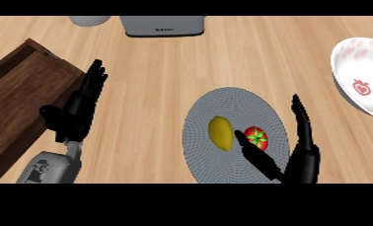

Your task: Pick the tomato from the placemat and place it in the bowl

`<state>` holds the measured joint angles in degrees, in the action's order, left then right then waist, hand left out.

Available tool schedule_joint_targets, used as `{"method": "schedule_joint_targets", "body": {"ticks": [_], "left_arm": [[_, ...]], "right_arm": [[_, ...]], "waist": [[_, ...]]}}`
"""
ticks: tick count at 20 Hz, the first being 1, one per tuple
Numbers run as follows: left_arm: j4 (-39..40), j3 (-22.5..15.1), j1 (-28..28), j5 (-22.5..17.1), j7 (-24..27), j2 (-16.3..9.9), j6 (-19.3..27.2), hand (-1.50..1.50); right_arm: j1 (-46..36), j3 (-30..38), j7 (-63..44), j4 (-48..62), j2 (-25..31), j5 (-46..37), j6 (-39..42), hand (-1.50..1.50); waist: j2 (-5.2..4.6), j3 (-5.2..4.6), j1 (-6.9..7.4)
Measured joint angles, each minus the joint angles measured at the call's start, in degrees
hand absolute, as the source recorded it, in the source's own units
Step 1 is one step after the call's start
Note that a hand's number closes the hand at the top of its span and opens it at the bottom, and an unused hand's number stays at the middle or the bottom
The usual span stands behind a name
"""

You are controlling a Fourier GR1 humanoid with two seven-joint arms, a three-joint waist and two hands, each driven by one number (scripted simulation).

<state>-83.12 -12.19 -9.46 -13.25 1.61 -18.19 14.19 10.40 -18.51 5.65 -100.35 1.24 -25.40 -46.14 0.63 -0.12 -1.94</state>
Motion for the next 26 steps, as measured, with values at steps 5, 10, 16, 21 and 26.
{"method": "schedule_joint_targets", "body": {"ticks": [5, 10, 16, 21, 26], "left_arm": [[-1.17, -1.56, 0.00, 1.42, -1.16, 1.30, 0.84, 0.00], [-2.45, -1.80, -0.35, 1.96, -2.56, 1.66, 0.97, 0.00], [-2.90, -2.29, -0.80, 3.01, -3.24, 2.84, 1.19, 0.00], [-3.20, -2.02, -1.13, 3.86, -4.16, 3.64, 1.11, 0.00], [-4.04, -0.20, -0.39, 4.53, -4.81, 3.92, -0.65, 0.00]], "right_arm": [[6.85, -2.54, -13.96, -8.12, -0.72, -16.31, -1.11, -1.50], [9.06, -4.88, -31.54, -17.98, -1.08, -27.39, 7.81, -1.50], [4.84, -5.44, -51.01, -23.20, -1.20, -32.69, 21.54, -1.50], [1.28, -5.09, -60.23, -23.03, -1.22, -31.71, 29.38, -1.50], [1.11, -6.92, -62.30, -21.26, -0.90, -30.99, 30.11, -1.50]], "waist": [[-0.31, -0.13, 0.62], [-0.49, -0.11, 1.30], [-0.65, -0.02, 1.91], [-0.65, 0.05, 2.01], [-0.61, 0.11, 1.92]]}}
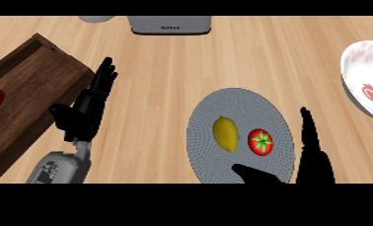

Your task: Pick the tomato from the placemat and place it in the bowl

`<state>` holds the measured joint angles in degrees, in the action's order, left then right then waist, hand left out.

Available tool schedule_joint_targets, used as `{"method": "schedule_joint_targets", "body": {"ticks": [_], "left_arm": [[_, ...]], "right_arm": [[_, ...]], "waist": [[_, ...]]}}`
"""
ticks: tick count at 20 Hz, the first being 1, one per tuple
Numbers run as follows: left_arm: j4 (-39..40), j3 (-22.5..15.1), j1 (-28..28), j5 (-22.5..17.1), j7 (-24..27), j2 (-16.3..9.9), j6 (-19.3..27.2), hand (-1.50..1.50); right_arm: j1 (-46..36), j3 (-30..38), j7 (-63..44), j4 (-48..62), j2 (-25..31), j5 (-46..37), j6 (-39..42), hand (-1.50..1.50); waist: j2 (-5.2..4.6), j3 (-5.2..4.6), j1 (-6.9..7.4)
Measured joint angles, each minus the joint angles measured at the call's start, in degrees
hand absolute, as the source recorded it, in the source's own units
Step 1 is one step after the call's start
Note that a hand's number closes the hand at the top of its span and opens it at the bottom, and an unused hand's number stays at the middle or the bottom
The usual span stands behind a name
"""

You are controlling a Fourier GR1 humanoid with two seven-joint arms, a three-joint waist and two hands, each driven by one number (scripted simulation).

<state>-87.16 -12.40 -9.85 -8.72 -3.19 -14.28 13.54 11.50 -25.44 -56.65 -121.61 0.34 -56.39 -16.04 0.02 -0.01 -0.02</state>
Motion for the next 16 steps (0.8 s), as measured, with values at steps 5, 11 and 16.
{"method": "schedule_joint_targets", "body": {"ticks": [5, 11, 16], "left_arm": [[1.81, 1.42, -0.59, 1.80, 0.59, 1.57, -1.07, 0.00], [1.74, 2.40, -0.26, 3.05, 0.49, 3.05, -1.92, 0.00], [0.01, 3.29, 1.18, 3.77, 0.13, 3.68, -3.17, 0.00]], "right_arm": [[3.52, 0.28, 3.55, -0.39, 1.40, 4.01, -1.33, -1.50], [7.26, -1.93, 8.27, -1.66, 1.15, 6.35, -5.81, -1.50], [6.93, -2.38, 11.01, 0.05, 0.77, 8.65, -9.47, -1.50]], "waist": [[0.01, 0.02, -0.17], [0.04, 0.03, -0.24], [0.03, 0.03, -0.13]]}}
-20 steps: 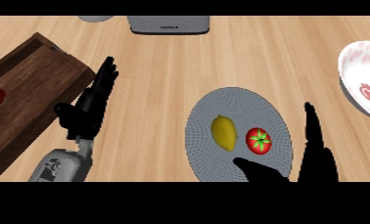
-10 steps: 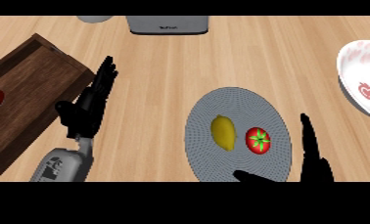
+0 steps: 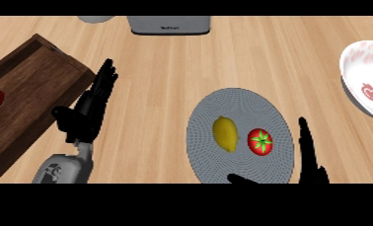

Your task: Pick the tomato from the placemat and place it in the bowl

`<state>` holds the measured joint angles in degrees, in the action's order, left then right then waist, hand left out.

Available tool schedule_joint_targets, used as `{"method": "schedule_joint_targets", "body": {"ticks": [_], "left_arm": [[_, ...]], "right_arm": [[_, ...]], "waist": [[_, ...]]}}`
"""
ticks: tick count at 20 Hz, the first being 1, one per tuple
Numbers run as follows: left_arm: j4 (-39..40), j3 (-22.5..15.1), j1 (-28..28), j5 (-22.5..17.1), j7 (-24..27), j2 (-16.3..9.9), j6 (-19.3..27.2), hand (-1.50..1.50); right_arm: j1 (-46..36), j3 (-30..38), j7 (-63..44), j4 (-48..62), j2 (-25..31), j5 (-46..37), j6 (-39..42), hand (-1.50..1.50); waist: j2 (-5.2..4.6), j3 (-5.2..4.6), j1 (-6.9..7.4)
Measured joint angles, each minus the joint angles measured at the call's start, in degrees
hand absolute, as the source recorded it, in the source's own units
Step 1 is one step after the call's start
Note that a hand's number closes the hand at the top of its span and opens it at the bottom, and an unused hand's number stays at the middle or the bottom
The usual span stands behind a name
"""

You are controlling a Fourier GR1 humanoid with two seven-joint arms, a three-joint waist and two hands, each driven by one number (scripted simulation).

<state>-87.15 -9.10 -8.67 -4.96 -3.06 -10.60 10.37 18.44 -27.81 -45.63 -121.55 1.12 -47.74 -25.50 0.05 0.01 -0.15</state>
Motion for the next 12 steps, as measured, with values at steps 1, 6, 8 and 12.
{"method": "schedule_joint_targets", "body": {"ticks": [1, 6, 8, 12], "left_arm": [[0.06, -0.02, -0.22, 0.36, -0.26, 0.51, 0.07, 0.00], [-1.63, 0.41, 0.46, 1.65, -1.42, 1.39, -0.60, 0.00], [-2.21, 1.52, 0.44, 1.39, -2.09, 1.06, -1.64, 0.00], [-1.64, 2.07, 1.24, 2.10, -0.89, 1.79, -2.60, 0.00]], "right_arm": [[-0.58, 0.27, 0.28, 0.64, -0.24, 0.77, -0.40, -1.50], [-1.36, 1.58, 3.17, 3.82, -0.44, 5.36, -3.06, -1.50], [0.10, 0.91, 4.59, 3.87, -0.11, 6.29, -4.19, -1.50], [-2.25, 2.37, 7.73, 9.61, -0.61, 9.51, -7.09, -1.50]], "waist": [[0.00, -0.01, 0.01], [0.00, 0.00, 0.06], [0.00, 0.00, 0.02], [-0.02, 0.00, 0.08]]}}
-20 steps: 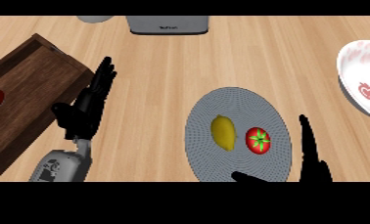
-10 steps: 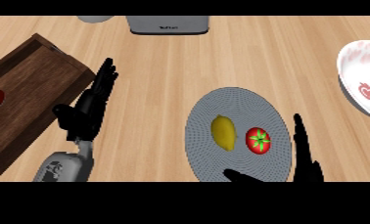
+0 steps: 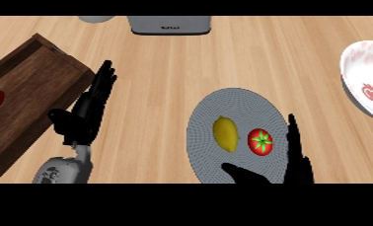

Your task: Pick the tomato from the placemat and place it in the bowl

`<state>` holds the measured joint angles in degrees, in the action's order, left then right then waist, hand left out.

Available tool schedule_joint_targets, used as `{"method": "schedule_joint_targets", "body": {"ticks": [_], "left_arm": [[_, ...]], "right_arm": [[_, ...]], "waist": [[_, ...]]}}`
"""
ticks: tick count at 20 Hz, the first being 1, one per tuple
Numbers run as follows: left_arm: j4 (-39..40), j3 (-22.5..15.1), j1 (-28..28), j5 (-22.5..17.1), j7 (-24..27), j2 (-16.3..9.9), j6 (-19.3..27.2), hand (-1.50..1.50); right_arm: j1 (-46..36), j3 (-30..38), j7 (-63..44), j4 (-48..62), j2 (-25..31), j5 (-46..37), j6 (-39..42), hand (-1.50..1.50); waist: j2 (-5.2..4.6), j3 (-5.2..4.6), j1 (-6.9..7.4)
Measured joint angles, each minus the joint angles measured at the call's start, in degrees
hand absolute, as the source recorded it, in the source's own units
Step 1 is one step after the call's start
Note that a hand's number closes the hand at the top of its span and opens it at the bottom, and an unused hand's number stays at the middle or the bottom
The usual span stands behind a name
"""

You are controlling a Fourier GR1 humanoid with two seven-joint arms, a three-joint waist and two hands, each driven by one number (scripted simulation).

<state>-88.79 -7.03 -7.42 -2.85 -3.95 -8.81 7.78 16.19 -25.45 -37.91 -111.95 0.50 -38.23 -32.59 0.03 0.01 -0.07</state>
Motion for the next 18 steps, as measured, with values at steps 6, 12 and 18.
{"method": "schedule_joint_targets", "body": {"ticks": [6, 12, 18], "left_arm": [[0.95, 0.94, -1.77, 1.66, -0.85, 1.47, -0.47, 0.00], [0.27, 1.44, -0.59, 2.44, -0.27, 1.98, -0.75, 0.00], [-0.16, 2.03, -0.12, 3.20, -0.65, 2.59, -1.62, 0.00]], "right_arm": [[-1.97, 2.30, 4.26, 5.77, -0.04, 3.88, -1.80, -1.50], [-2.84, 4.40, 3.79, 11.95, 0.73, 1.64, -2.67, -1.50], [-5.20, 6.62, 4.26, 17.01, 1.07, 2.17, -0.99, -1.50]], "waist": [[-0.02, 0.00, -0.04], [-0.02, 0.00, 0.04], [-0.01, -0.01, 0.04]]}}
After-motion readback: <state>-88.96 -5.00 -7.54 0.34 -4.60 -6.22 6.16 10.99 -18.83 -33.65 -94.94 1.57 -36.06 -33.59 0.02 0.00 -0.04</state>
